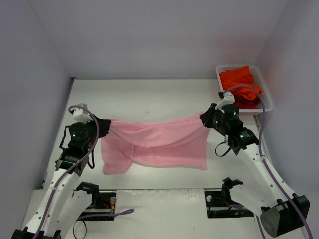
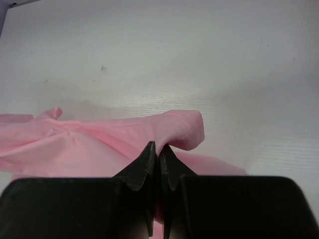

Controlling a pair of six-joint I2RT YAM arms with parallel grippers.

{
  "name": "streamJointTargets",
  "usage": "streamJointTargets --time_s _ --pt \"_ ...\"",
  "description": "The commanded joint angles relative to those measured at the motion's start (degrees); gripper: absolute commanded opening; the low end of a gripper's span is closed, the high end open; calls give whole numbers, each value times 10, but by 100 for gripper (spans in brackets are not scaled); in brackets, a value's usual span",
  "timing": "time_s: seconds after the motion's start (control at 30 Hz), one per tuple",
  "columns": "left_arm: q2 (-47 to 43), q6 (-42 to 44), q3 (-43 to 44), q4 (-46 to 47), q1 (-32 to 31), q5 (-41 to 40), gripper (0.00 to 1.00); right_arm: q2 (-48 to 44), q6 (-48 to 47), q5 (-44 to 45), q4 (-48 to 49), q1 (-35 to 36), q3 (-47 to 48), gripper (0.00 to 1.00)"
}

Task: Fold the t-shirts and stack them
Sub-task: Flatten the tshirt out

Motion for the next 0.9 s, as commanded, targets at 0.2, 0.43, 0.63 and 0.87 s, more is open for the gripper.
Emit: streamJointTargets --time_s 0.2,0.43,0.63,0.87 --pt "-42 -12 21 3 -4 39 0 -31 11 -13 4 9 0 0" --pt "-89 -24 31 -47 -4 50 0 -50 21 -28 -24 10 15 0" --pt "-76 -18 59 -57 -3 48 0 -79 38 -32 -30 21 14 0" --pt "-20 -27 42 2 -4 46 0 -62 22 11 -31 22 25 0"
